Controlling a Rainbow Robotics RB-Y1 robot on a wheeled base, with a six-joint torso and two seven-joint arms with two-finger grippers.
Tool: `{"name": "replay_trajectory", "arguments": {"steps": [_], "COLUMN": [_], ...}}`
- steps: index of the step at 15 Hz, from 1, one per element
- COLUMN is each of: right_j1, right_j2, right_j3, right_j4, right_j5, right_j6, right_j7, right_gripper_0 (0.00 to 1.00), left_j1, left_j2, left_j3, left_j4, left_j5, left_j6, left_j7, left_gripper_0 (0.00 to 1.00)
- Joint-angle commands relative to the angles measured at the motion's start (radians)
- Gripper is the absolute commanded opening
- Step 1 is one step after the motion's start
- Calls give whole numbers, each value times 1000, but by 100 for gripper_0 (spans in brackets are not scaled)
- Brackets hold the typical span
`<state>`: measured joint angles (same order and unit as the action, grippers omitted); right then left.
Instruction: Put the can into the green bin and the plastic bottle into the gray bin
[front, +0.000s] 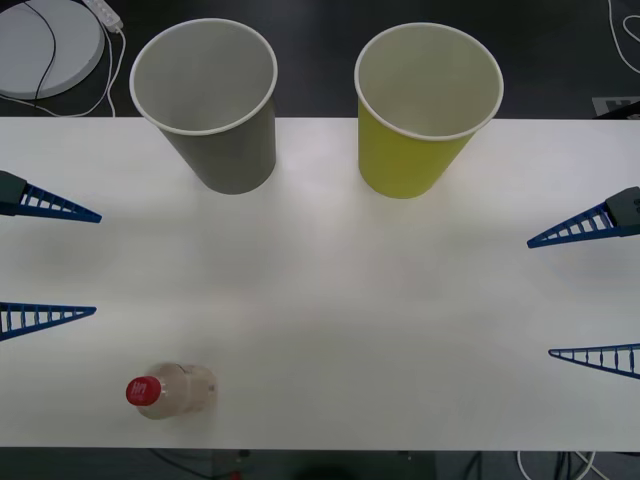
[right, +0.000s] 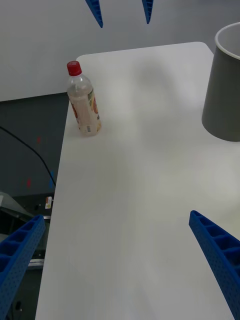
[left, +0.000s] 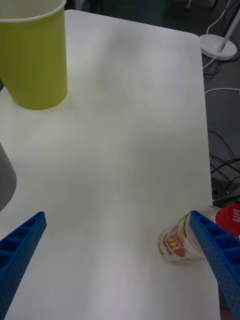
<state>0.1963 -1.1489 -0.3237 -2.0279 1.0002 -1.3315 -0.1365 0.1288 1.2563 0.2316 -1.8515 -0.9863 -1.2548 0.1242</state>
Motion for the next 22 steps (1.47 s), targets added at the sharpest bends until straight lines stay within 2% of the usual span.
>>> {"name": "replay_trajectory", "arguments": {"steps": [1, 4, 7, 9, 14, 18, 22], "right_j1": [0, 0, 0, 0, 0, 0, 0], "right_j2": [0, 0, 0, 0, 0, 0, 0], "right_j3": [0, 0, 0, 0, 0, 0, 0], "right_j4": [0, 0, 0, 0, 0, 0, 0], "right_j5": [0, 0, 0, 0, 0, 0, 0], "right_j6": [0, 0, 0, 0, 0, 0, 0], "right_j7": [0, 0, 0, 0, 0, 0, 0], "right_gripper_0": [100, 100, 100, 100, 100, 100, 100], "left_j1": [0, 3, 6, 11, 74, 91, 126], "left_j2": [0, 15, 114, 147, 147, 147, 135], "left_j3": [0, 2, 2, 3, 2, 2, 2], "left_j4": [0, -6, -9, 2, 71, 158, 206], "left_j5": [0, 15, 46, 64, 138, 164, 167], "left_j6": [0, -2, -2, -2, -51, -152, -179], "left_j7": [0, -5, -5, -14, -184, -298, -408], "left_gripper_0": [100, 100, 100, 100, 100, 100, 100]}}
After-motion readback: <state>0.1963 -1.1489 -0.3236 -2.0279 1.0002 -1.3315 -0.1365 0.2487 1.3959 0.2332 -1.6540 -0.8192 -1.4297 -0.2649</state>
